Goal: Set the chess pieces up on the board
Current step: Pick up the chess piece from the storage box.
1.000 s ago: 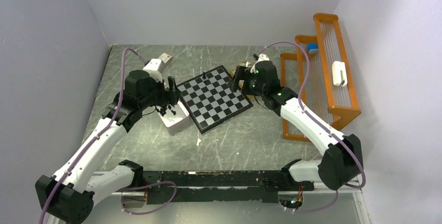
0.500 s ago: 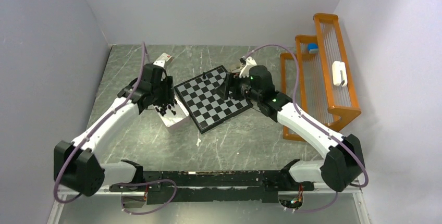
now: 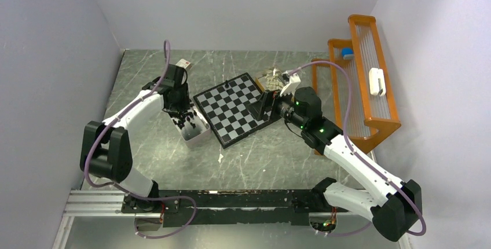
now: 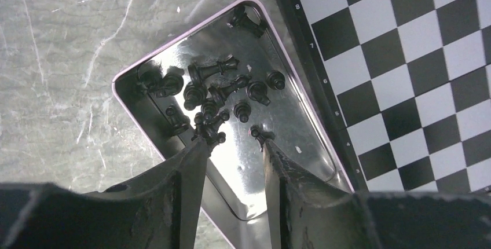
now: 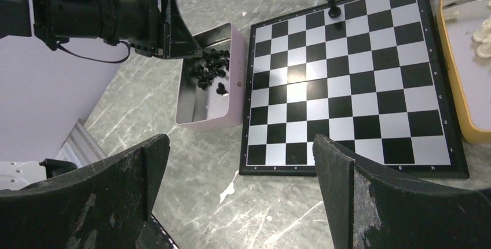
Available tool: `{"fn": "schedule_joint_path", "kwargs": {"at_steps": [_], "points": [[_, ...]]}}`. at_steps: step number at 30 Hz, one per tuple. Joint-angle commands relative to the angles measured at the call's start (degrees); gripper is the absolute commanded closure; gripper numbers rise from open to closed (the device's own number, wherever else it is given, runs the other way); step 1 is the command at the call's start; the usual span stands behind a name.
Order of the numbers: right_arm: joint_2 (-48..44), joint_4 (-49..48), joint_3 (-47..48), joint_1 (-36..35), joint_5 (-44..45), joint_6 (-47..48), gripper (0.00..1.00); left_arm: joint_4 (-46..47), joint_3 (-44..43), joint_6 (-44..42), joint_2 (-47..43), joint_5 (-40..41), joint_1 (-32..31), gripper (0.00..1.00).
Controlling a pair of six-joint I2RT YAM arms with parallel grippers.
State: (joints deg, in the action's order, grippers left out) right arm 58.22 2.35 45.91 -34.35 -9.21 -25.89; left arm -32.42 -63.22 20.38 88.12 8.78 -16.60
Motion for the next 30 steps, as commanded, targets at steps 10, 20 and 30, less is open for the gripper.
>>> {"fn": "schedule_joint_path", "kwargs": {"at_steps": [10, 20, 30], "points": [[-0.6, 0.2, 0.0, 0.0, -0.2, 2.6, 0.00, 1.7, -1.0, -0.6, 6.7, -2.2, 0.6, 0.67], [0.2, 1.6, 0.6, 0.0, 1.3, 3.3, 0.00, 1.4, -2.6, -2.3, 10.9, -4.3, 0.7, 0.69], [0.1, 1.4, -0.1, -0.1, 1.4, 3.4, 0.00, 1.7, -3.1, -3.0, 11.9, -5.0, 0.9, 0.72]]}}
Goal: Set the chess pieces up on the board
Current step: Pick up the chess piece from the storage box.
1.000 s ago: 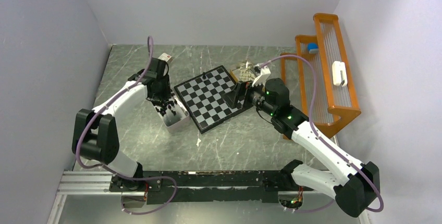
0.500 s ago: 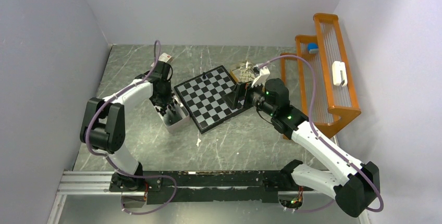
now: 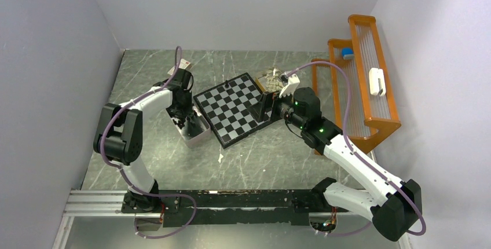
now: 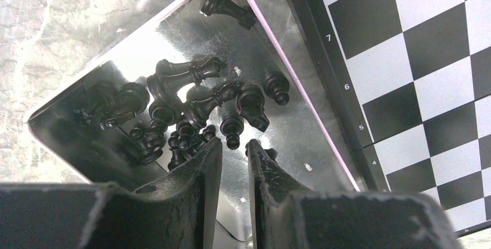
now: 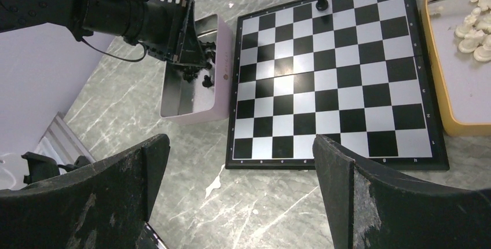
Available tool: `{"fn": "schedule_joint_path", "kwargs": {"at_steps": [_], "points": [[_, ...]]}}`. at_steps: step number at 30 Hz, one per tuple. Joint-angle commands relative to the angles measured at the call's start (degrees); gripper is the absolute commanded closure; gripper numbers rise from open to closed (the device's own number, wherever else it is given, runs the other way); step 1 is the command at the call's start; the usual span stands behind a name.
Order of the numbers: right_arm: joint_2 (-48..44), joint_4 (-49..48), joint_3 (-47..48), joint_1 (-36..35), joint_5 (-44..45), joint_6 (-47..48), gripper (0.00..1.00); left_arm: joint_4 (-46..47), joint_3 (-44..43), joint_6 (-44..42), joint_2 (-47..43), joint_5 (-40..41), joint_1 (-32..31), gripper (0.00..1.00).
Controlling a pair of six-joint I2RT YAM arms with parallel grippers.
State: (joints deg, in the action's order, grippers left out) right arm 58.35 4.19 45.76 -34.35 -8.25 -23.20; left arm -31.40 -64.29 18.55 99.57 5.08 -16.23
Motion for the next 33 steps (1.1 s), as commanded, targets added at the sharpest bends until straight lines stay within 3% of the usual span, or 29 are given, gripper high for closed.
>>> {"fn": "schedule_joint_path", "kwargs": {"at_steps": [1, 10, 20, 33], "points": [[-0.2, -0.4, 0.0, 0.0, 0.4, 0.7, 0.00, 0.6, -2.0, -1.2, 0.6, -1.1, 0.5, 0.72], [-1.5, 0.3, -0.6, 0.0, 1.3, 1.1, 0.00, 0.4, -2.1, -1.3, 1.5, -1.4, 0.7, 0.75], [-2.7, 1.4, -1.0, -0.1, 1.7, 1.4, 0.00, 0.3, -2.0, -1.3, -0.5, -1.8, 0.7, 0.88], [-4.9, 2.5, -1.3, 0.0, 1.8, 1.6, 0.00, -7.4, -9.3, -0.7, -5.3, -2.8, -0.5, 0.91]]}}
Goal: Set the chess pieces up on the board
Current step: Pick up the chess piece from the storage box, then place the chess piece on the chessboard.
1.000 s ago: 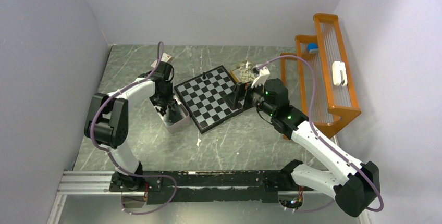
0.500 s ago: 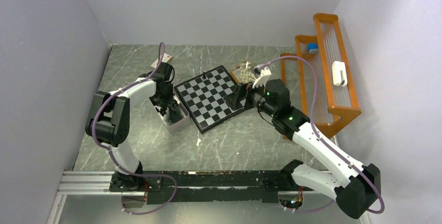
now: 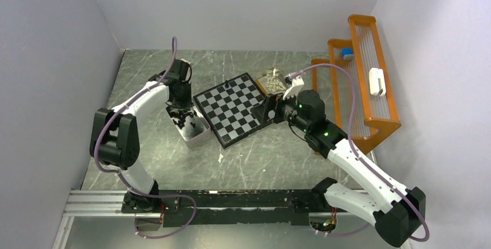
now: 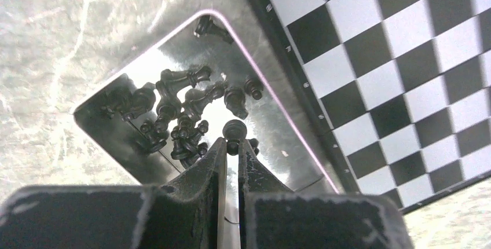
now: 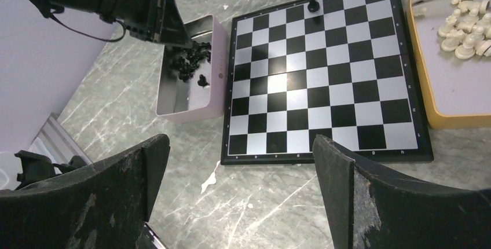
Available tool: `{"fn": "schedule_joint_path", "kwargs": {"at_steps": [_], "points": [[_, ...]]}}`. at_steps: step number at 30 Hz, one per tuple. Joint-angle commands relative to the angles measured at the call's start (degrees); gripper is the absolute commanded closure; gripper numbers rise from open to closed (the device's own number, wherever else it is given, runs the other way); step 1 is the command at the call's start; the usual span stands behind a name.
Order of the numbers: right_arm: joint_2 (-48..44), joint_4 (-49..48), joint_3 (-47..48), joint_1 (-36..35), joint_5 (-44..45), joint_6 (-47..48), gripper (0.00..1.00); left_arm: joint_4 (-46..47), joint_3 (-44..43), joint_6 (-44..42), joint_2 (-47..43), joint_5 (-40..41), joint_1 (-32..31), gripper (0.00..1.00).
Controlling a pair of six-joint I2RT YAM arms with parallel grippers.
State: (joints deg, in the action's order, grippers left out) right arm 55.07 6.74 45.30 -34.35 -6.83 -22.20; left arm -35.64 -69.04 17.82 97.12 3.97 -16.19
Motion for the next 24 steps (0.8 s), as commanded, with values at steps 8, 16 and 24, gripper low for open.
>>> {"fn": "schedule_joint_path", "kwargs": {"at_steps": [8, 16, 24], "points": [[-2.1, 0.6, -1.3, -0.1, 0.9, 0.3, 0.00, -6.0, -14.1, -0.9, 0.5, 0.0, -5.6, 0.92], [-3.0, 1.3, -1.5, 0.0, 1.3, 0.6, 0.00, -4.6, -18.6, -1.4, 7.9, 1.0, -7.6, 0.91], [-2.8, 0.7, -1.9, 0.0, 1.1, 0.6, 0.00, -5.7, -21.9, -2.4, 14.8, 2.3, -7.6, 0.90]]}}
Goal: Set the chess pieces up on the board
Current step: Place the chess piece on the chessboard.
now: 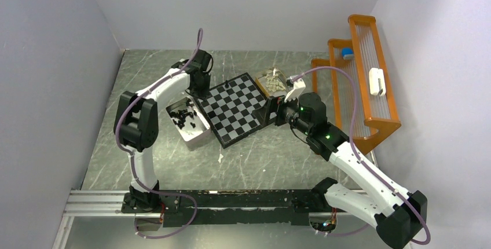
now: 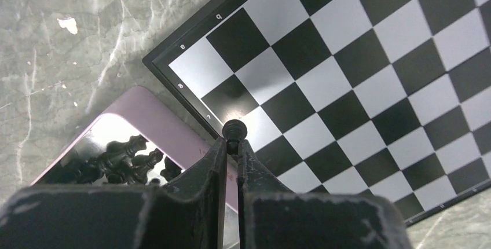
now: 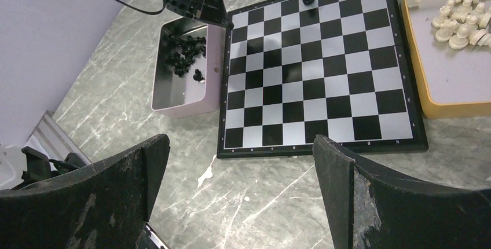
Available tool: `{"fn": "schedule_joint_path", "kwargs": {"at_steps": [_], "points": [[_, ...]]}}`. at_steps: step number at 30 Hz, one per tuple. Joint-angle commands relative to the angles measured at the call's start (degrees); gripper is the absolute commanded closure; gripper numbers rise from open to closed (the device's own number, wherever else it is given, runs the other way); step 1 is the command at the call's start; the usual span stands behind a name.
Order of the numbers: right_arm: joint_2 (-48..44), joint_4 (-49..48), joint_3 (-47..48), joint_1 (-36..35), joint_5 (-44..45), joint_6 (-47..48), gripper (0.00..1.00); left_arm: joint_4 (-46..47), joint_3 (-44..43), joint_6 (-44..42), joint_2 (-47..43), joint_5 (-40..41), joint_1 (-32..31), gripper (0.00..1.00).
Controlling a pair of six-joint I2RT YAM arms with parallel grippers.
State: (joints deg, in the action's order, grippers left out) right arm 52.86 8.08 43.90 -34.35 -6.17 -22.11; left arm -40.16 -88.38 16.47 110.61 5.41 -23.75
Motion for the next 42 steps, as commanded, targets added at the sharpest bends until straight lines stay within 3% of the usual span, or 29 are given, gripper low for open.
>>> {"fn": "schedule_joint_path", "kwargs": {"at_steps": [1, 35, 42], "points": [[-0.7, -0.6, -0.5, -0.1, 0.5, 0.6, 0.00, -1.1, -2.9, -1.1, 2.0, 0.9, -0.1, 0.90], [-2.2, 1.7, -0.3, 0.0, 1.9, 0.6, 0.00, 1.6, -2.4, -1.7, 7.7, 2.2, 0.1, 0.88], [-2.4, 1.9, -0.2, -0.1, 2.0, 0.8, 0.00, 1.7, -2.1, -1.8, 7.8, 2.3, 0.1, 0.81]]}}
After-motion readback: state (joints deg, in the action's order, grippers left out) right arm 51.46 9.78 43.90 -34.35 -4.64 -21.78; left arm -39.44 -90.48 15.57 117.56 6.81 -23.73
